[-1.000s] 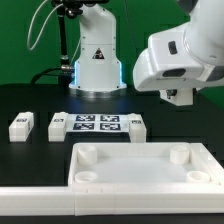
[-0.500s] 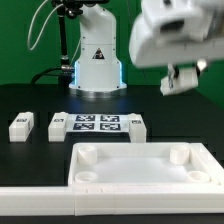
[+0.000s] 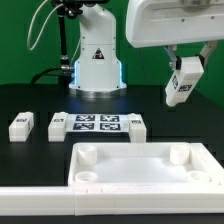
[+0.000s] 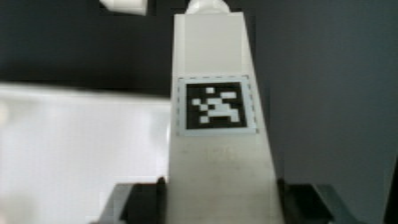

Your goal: Assemble desk

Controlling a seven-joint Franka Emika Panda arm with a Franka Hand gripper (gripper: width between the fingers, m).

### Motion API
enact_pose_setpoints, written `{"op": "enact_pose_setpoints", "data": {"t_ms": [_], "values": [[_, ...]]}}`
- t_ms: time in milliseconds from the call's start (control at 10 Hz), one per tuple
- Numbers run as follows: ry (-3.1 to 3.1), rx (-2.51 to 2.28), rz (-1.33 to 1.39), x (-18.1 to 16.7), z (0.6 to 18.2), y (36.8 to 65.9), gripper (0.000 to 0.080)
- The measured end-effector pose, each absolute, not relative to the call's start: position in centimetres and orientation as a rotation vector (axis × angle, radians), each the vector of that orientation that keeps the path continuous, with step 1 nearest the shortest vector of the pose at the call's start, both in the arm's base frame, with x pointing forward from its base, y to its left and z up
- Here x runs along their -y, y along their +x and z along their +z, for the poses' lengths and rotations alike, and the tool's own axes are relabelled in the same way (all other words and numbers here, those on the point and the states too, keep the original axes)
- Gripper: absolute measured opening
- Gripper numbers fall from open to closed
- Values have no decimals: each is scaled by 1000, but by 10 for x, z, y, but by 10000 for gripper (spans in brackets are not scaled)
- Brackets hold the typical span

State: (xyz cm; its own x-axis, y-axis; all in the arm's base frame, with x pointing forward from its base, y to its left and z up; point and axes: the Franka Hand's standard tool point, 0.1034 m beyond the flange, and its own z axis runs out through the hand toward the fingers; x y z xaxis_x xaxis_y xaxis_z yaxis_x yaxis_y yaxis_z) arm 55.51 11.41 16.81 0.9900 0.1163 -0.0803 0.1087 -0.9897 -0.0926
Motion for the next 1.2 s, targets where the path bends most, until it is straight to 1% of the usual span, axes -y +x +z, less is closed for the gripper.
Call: {"op": "enact_pose_setpoints", "data": {"t_ms": [200, 300, 400, 600, 700, 800, 900, 1000, 1200], "values": [[-3044, 177, -71, -100, 210, 599, 287], [-3038, 170, -212, -99, 222, 609, 287], [-3028, 164, -319, -99, 220, 611, 287], [-2984, 147, -615, -97, 220, 616, 287], [-2965, 138, -707, -98, 216, 616, 287], [-2919, 143, -861, -105, 206, 620, 287], [-2924, 168, -858, -108, 190, 621, 287], [-2934, 208, -858, -108, 184, 626, 287], [-2937, 221, -859, -107, 182, 627, 287]]}}
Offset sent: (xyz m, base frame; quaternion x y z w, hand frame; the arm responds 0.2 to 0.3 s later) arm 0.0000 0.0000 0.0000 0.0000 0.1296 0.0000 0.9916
